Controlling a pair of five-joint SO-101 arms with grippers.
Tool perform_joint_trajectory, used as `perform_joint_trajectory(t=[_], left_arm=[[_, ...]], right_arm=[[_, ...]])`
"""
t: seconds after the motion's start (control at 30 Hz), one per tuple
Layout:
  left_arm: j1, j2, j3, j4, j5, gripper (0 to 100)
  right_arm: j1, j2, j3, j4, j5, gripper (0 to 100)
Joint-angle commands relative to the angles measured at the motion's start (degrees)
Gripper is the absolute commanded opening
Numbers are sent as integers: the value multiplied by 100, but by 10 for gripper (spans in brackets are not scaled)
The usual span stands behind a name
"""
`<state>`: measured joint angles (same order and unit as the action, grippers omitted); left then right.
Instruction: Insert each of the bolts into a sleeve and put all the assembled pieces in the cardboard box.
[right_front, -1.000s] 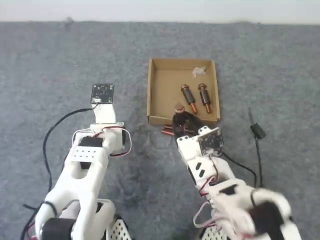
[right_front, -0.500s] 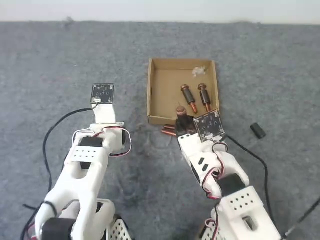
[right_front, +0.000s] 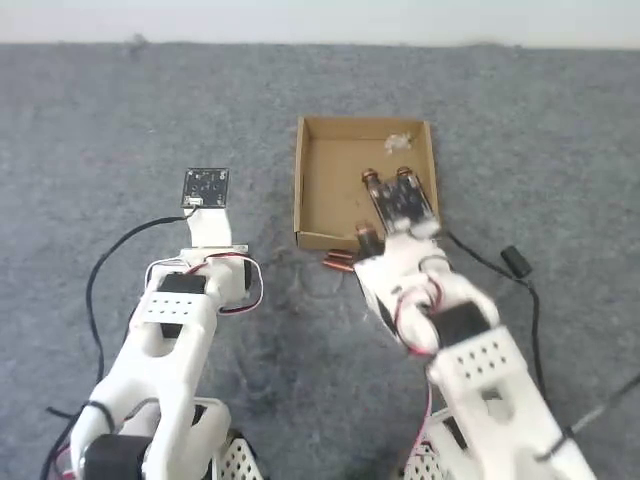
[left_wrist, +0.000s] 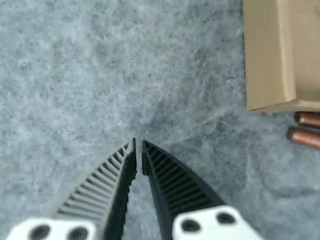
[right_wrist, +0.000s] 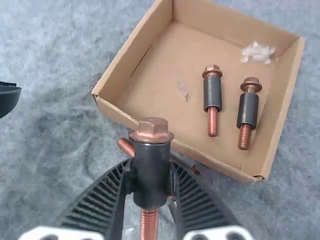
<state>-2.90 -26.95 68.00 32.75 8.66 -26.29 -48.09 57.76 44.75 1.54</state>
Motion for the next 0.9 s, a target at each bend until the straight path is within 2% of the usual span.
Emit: perform_joint_trajectory(t=[0.0, 0.5, 0.77, 0.87], left_arm=[[9, -18, -286, 18, -26, 20], [18, -44, -286, 18, -26, 22], [18, -35, -286, 18, -26, 22], [18, -35, -286, 9, -26, 22]], right_arm=[[57, 796, -1178, 198, 97, 9], [75, 3820, -3921, 224, 132, 10], [374, 5429, -5257, 224, 149, 10], [400, 6026, -5767, 224, 501, 10]])
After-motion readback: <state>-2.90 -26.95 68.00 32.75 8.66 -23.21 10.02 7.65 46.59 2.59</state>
